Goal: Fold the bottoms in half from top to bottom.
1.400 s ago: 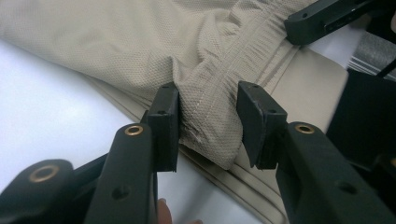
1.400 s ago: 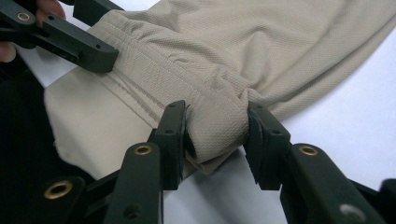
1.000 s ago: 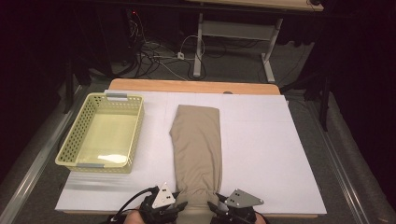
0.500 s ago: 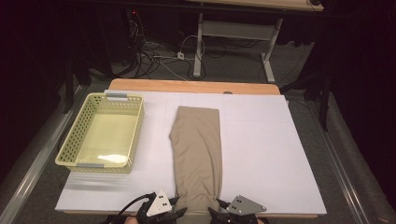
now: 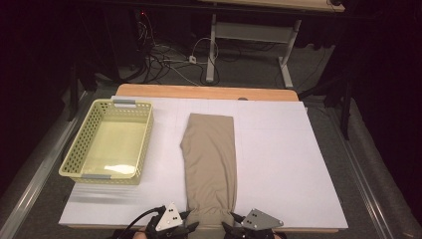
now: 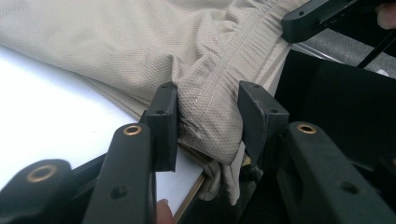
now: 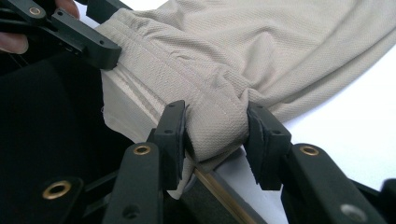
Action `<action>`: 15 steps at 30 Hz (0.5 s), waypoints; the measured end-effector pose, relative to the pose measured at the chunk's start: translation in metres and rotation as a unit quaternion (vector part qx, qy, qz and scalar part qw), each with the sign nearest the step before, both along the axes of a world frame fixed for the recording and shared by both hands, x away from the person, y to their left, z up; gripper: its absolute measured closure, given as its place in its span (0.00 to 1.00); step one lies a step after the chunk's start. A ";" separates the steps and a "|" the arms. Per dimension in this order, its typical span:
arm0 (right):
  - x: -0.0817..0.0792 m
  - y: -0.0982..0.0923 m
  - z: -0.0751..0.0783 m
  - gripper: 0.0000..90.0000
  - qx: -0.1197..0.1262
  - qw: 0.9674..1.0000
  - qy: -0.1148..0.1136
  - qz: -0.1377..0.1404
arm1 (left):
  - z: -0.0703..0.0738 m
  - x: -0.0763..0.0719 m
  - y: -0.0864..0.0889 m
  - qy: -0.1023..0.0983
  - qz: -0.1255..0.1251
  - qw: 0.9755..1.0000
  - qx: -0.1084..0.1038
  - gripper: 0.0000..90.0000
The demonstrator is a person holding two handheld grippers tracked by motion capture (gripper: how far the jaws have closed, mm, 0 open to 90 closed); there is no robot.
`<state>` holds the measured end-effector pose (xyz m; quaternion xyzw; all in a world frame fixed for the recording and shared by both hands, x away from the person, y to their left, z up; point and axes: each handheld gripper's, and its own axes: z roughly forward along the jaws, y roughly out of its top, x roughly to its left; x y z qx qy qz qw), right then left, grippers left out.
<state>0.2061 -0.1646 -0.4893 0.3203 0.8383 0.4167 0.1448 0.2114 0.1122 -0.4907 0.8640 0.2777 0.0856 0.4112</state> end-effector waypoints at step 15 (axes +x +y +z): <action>-0.008 0.001 0.003 0.68 -0.008 1.000 0.006 0.014 | 0.005 -0.010 0.003 0.018 -0.025 1.000 0.004 0.63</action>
